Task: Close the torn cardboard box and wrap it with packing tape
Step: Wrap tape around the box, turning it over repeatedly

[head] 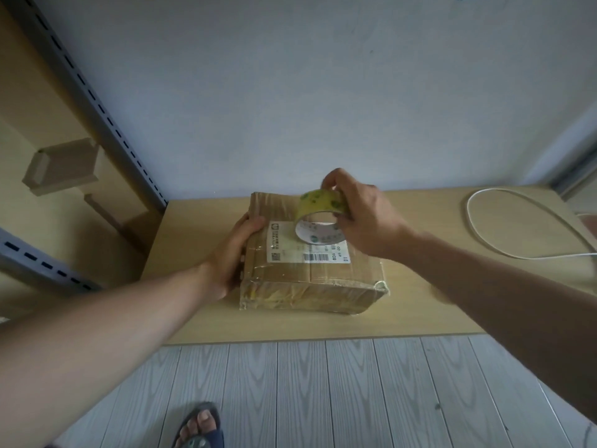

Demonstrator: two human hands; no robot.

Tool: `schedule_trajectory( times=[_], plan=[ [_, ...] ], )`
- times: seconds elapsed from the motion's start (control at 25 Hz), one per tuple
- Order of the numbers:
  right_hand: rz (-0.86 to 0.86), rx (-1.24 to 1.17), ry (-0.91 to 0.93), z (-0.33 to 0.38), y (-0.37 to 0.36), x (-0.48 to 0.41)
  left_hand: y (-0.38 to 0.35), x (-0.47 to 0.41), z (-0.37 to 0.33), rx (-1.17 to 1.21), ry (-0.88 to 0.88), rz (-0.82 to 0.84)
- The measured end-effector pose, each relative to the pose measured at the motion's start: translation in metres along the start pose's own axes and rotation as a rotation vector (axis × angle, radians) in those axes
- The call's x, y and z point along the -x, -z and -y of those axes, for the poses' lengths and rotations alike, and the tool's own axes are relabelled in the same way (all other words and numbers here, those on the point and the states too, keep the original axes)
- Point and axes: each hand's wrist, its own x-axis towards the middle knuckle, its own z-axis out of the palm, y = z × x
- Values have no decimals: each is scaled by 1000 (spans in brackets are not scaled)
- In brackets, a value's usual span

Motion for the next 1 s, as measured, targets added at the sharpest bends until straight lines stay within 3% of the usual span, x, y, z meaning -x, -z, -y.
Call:
schedule_trajectory(
  times=[0.16,0.44,1.0],
  plan=[
    [37,202,77,-26,25,21,-12,9,-9,-39,-41,-36],
    [115,566,78,-89,61,63,-16,16,-8,-20,52,-94],
    [188,519,86,-119,34,63,-11,19,-7,-82,77,-132]
  ],
)
